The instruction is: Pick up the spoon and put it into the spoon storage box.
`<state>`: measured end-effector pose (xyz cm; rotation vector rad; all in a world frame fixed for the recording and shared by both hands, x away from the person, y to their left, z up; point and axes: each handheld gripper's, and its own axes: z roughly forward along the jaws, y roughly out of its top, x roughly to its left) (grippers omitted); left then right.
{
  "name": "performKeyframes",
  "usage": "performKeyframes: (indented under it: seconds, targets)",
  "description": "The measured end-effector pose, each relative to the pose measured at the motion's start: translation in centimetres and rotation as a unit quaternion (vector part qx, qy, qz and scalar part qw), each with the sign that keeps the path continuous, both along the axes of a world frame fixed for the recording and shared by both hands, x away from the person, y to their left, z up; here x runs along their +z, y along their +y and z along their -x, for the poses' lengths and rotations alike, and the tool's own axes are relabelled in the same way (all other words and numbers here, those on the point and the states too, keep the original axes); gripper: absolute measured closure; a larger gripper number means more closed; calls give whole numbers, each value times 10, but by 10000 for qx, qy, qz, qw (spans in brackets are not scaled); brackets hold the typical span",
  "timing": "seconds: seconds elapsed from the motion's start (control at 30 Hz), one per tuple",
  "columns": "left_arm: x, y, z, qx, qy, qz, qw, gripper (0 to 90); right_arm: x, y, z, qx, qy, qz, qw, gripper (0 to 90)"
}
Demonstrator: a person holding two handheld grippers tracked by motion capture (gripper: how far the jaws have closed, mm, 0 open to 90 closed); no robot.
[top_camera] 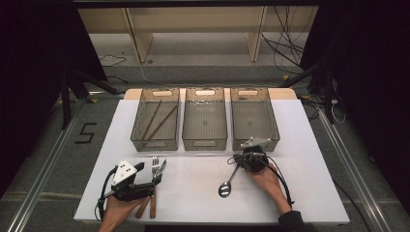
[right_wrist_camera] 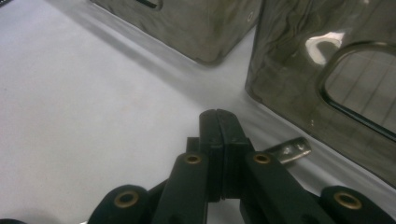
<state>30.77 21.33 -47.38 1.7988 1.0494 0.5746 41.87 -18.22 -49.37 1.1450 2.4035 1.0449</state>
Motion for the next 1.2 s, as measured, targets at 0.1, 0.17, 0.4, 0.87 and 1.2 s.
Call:
performKeyframes:
  seconds: [0.1, 0.17, 0.4, 0.87, 1.2]
  targets:
    - [0, -1, 1, -11, -3, -2, 10000, 204, 2, -2, 2, -30, 49, 92, 9999, 900]
    - [0, -2, 1, -36, -6, -40, 10000, 204, 4, -5, 5, -50, 111, 194, 9997, 900]
    - [0, -2, 1, -53, -11, -37, 10000, 204, 9, -18, 24, -47, 284, 399, 9988, 900]
    - [-1, -3, 2, -100, -12, -20, 9999, 204, 10, -47, 66, -98, 521, 326, 9981, 900]
    - [-2, -3, 1, -106, -2, -14, 9999, 204, 13, -49, 93, 179, 713, 464, 9962, 900]
